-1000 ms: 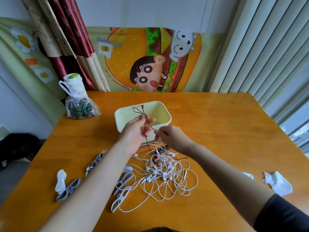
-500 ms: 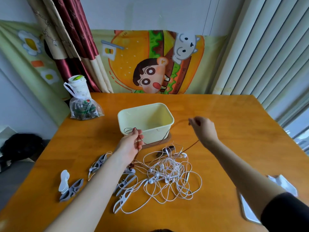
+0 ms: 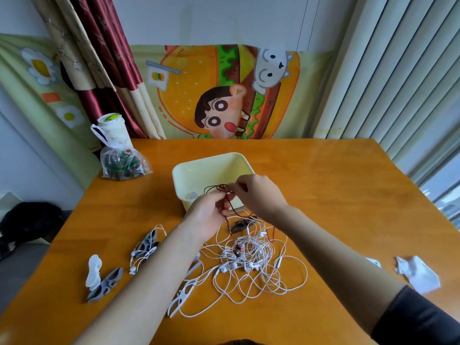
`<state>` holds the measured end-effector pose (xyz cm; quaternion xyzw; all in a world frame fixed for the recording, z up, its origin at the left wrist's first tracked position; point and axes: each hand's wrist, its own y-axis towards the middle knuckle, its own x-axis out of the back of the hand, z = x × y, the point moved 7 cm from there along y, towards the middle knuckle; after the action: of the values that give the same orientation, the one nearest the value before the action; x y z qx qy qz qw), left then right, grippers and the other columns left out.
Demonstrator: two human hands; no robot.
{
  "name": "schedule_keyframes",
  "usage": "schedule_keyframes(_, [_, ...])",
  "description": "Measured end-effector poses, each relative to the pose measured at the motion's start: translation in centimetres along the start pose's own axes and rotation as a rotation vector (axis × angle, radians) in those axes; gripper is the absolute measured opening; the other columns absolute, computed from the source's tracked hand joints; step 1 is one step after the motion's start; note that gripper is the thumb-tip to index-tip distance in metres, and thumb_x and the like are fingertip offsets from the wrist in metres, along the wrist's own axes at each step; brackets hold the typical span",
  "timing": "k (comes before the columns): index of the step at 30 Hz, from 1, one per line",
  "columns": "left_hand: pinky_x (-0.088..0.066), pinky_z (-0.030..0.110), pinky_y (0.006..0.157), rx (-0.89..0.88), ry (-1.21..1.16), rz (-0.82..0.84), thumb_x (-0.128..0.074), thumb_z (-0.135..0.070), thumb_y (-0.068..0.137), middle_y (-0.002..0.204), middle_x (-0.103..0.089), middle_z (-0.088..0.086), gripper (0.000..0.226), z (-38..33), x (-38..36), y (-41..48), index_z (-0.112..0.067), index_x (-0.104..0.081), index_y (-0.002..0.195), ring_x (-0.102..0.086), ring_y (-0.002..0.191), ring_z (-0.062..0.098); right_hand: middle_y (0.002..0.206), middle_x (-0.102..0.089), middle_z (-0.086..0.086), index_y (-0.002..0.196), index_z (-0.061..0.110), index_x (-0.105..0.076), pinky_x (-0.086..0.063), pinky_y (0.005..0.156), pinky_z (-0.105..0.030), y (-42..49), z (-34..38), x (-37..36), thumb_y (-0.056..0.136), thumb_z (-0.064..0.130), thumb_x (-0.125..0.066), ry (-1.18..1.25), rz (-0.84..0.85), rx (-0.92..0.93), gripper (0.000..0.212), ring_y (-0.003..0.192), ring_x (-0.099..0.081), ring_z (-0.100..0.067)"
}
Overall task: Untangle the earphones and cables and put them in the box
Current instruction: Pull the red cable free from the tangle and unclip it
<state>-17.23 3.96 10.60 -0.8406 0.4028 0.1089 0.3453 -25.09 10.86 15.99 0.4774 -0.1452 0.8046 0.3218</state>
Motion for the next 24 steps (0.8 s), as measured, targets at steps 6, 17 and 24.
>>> schedule_keyframes(6, [-0.025, 0.017, 0.042, 0.014, 0.019, -0.002, -0.047, -0.001, 0.094, 0.062, -0.053, 0.002, 0.017, 1.3, 0.1, 0.1, -0.006, -0.058, 0.081, -0.035, 0.052, 0.008, 0.052, -0.043, 0.006, 0.054, 0.026, -0.042, -0.024, 0.043, -0.026, -0.9, -1.3, -0.9, 0.097, 0.034, -0.045, -0.042, 0.052, -0.019, 0.044, 0.046, -0.036, -0.012])
schedule_keyframes(17, [-0.027, 0.01, 0.036, -0.086, -0.091, -0.196, -0.054, -0.014, 0.094, 0.074, -0.053, 0.0, 0.012, -0.1, 5.5, 1.8, -0.006, -0.061, 0.089, -0.036, 0.05, 0.002, 0.068, -0.054, 0.006, 0.091, 0.014, -0.062, -0.04, 0.056, -0.028, -2.9, -8.1, -4.3, 0.098, 0.026, -0.048, 0.174, 0.225, -0.125, 0.02, 0.057, -0.048, -0.012])
schedule_keyframes(24, [-0.027, 0.01, 0.034, -0.083, -0.13, -0.277, -0.056, -0.017, 0.094, 0.072, -0.05, -0.001, 0.013, -0.2, 8.0, 2.7, -0.007, -0.062, 0.089, -0.033, 0.054, 0.004, 0.072, -0.058, -0.004, 0.072, 0.019, -0.059, -0.037, 0.054, -0.019, -4.7, -16.8, -5.9, 0.1, 0.019, -0.041, 0.083, 0.287, -0.414, 0.033, 0.075, -0.056, -0.022])
